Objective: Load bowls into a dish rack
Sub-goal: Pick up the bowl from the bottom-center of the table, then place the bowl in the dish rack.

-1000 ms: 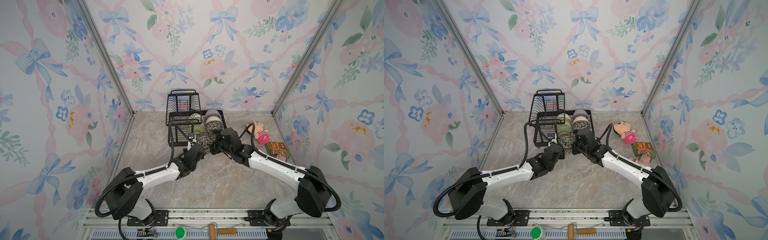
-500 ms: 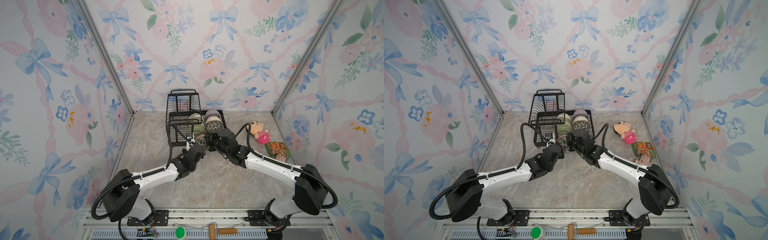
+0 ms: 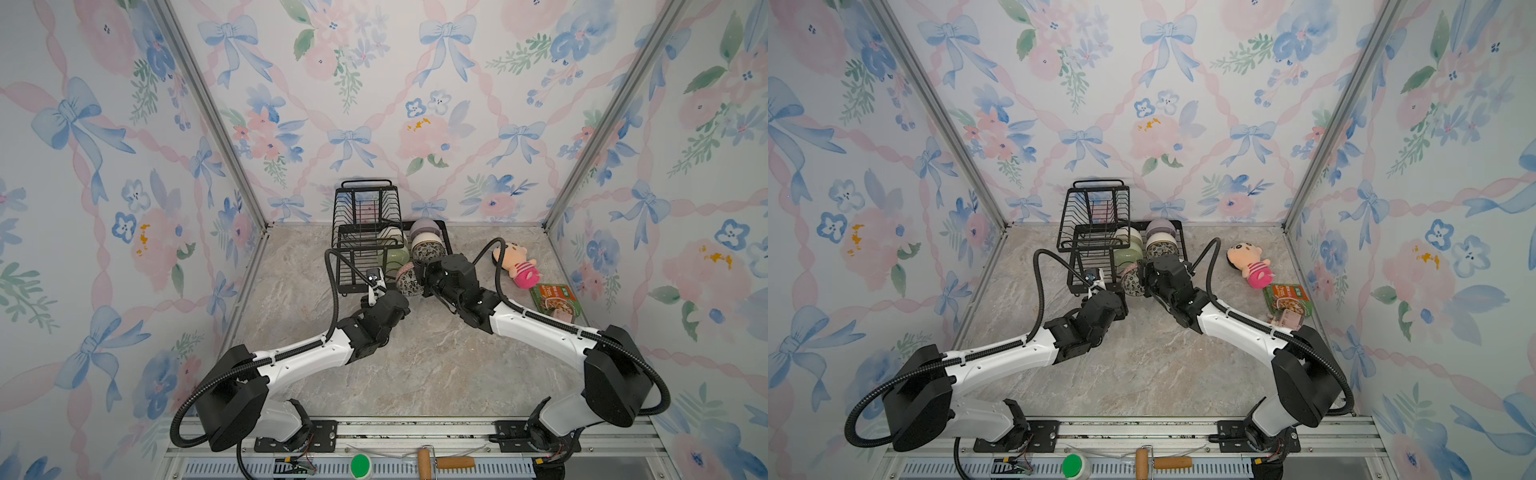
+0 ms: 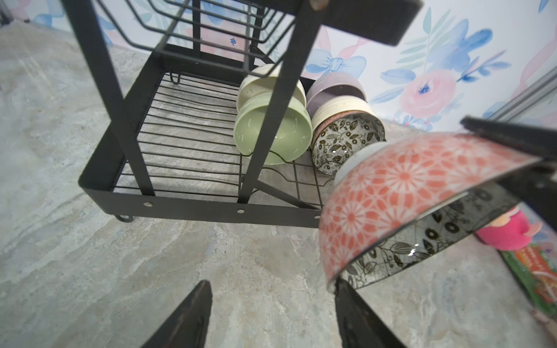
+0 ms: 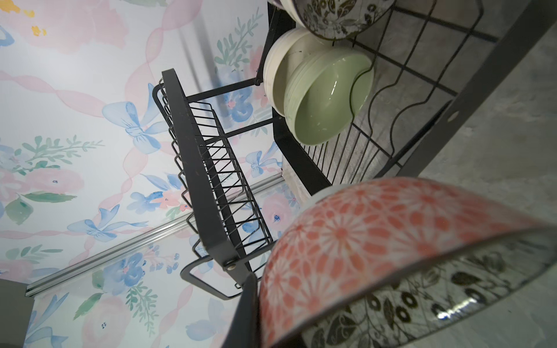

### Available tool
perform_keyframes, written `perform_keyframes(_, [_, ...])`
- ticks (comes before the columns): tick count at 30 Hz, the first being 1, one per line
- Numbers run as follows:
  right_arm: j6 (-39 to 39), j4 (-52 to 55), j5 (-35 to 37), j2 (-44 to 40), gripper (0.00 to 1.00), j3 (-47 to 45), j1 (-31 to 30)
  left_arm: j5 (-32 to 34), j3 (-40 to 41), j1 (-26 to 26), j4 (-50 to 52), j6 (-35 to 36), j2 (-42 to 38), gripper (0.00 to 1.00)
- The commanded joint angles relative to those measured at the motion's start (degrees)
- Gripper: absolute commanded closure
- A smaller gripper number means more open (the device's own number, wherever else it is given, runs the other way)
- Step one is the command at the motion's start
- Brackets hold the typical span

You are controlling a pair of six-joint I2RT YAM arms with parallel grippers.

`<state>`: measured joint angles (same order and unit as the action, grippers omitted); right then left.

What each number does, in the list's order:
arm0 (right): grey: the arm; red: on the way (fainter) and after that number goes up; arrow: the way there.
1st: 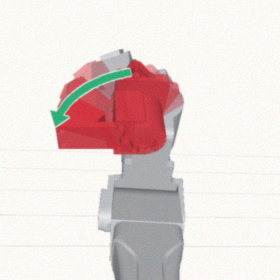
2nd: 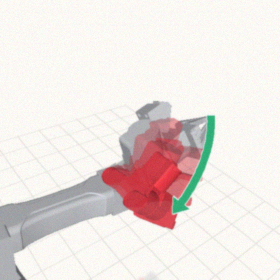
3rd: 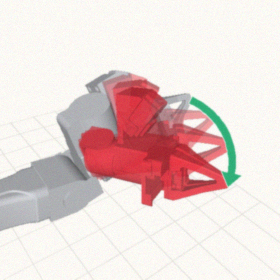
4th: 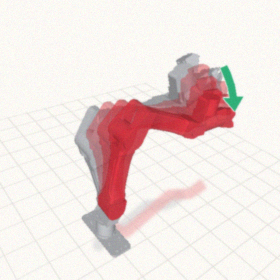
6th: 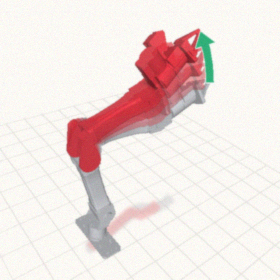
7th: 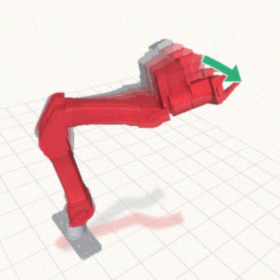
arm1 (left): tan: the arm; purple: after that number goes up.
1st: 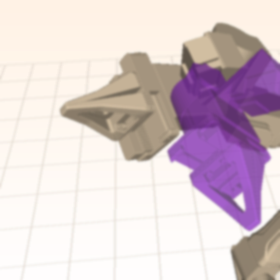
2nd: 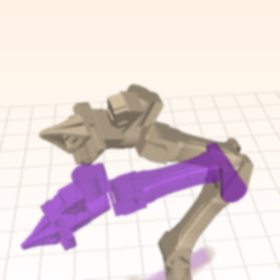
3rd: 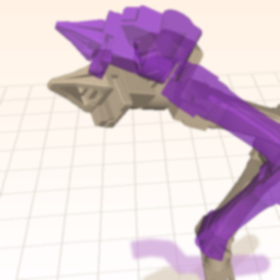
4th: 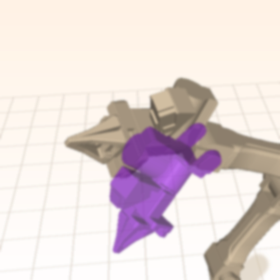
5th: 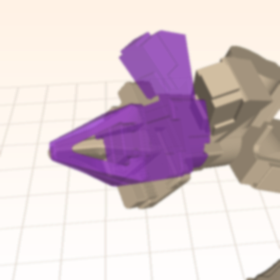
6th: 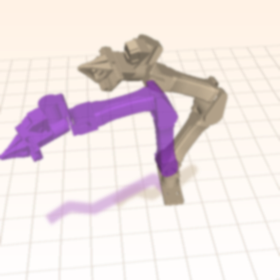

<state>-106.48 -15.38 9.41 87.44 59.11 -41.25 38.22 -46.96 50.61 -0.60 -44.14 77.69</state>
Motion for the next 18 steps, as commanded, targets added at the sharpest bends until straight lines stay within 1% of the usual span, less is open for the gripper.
perform_keyframes(1, [5.08, -4.68, -1.44, -3.39, 1.0, -2.73, 2.46, -0.49, 0.64, -0.1, 5.46, -2.43, -2.21, 0.08])
perform_keyframes(2, [6.21, -4.91, -2.93, -3.66, 1.0, -3.36, 3.32, -1.31, 0.72, -0.07, 6.3, -2.65, -2.51, 0.03])
perform_keyframes(4, [8.91, -5.63, -6.24, -4.07, 1.0, -4.19, 4.64, -3.08, 0.56, -0.09, 7.52, -2.69, -2.88, 0.02])
perform_keyframes(7, [13.8, -8.25, -7.93, -5.34, 1.0, -6.04, 5.64, -5.9, -0.42, -0.08, 9.77, -2.0, -3.03, 0.02])
perform_keyframes(10, [20.51, -10.35, -9.8, -6.53, 1.0, -6.9, 6.68, -8.28, -2.26, -0.1, 12.26, 0.37, -2.75, 0.02])
perform_keyframes(12, [25.57, -12.99, -10.09, -7.33, 1.0, -7.82, 7.05, -8.64, -3.68, -0.07, 13.89, 1.79, -2.78, 0.02])
perform_keyframes(14, [29.16, -15.53, -10.54, -7.39, 1.0, -8.5, 7.68, -8.84, -4.88, -0.07, 14.13, 4.7, -3.07, 0.02])
perform_keyframes(18, [30.17, -23.74, -10.49, -5.07, 1.0, -10.5, 9.68, -8.67, -7.8, -0.33, 13.8, 11.52, -1.59, 0.02])
